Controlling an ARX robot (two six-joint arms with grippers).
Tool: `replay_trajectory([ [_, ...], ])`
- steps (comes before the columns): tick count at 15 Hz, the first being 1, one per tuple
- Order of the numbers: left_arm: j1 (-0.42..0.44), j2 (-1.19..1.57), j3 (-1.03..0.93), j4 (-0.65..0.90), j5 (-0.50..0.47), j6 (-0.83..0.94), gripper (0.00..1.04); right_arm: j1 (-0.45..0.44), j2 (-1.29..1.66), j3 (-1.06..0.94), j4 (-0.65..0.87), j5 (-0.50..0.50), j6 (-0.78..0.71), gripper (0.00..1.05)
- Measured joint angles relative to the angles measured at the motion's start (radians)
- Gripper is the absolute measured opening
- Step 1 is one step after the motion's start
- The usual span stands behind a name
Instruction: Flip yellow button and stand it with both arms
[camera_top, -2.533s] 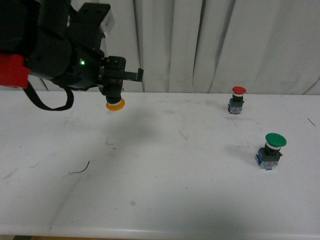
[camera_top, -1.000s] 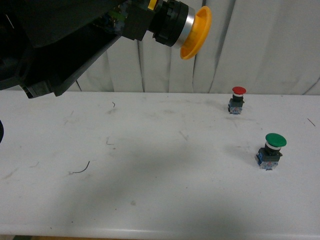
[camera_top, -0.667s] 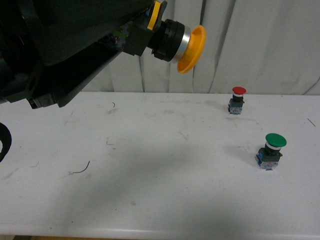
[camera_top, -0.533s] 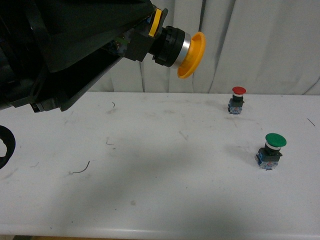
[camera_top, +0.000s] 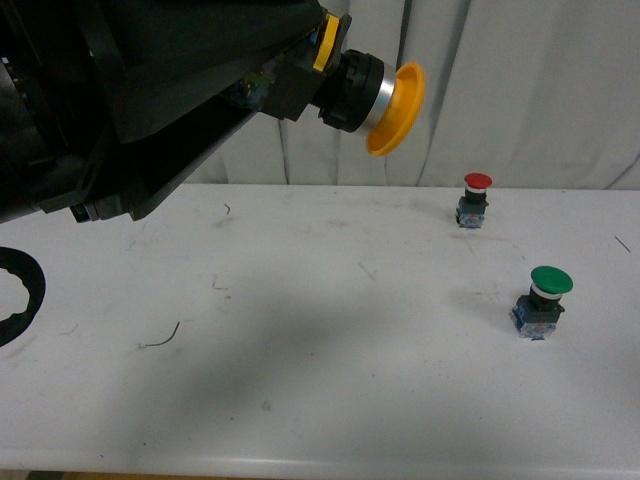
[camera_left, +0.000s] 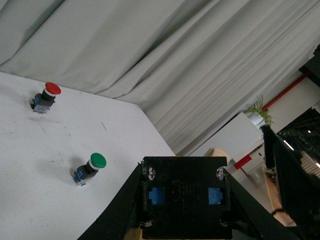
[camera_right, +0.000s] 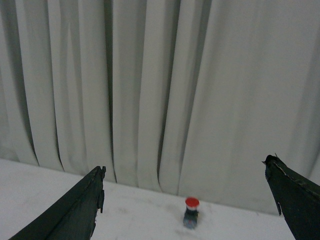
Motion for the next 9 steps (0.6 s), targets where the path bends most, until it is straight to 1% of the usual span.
replay_trajectory([
  [1,0.000,0.000,0.002,0.000,-0.002,0.000,0.36,0.018,0.121,0.076,0.063,0.007,0.010,0.98],
  [2,0.000,-0.001,0.003,0.002,-0.002,-0.001,0.36,0.035,0.249,0.165,0.068,0.006,0.044,0.98],
  [3,0.001,-0.001,0.003,0.007,-0.003,-0.001,0.36,0.037,0.299,0.212,0.035,-0.029,0.100,0.98],
  [6,0.001,-0.001,0.003,0.009,-0.003,-0.002,0.36,0.035,0.313,0.218,0.071,-0.085,0.167,0.98],
  [7,0.001,-0.002,0.003,0.011,-0.003,-0.002,0.36,0.035,0.318,0.216,0.109,-0.132,0.241,0.98],
  [8,0.003,-0.002,0.003,0.015,-0.002,-0.006,0.36,0.035,0.334,0.203,0.208,-0.192,0.358,0.98],
  [9,0.004,-0.002,0.003,0.015,-0.002,-0.009,0.36,0.039,0.352,0.180,0.267,-0.229,0.451,0.98],
])
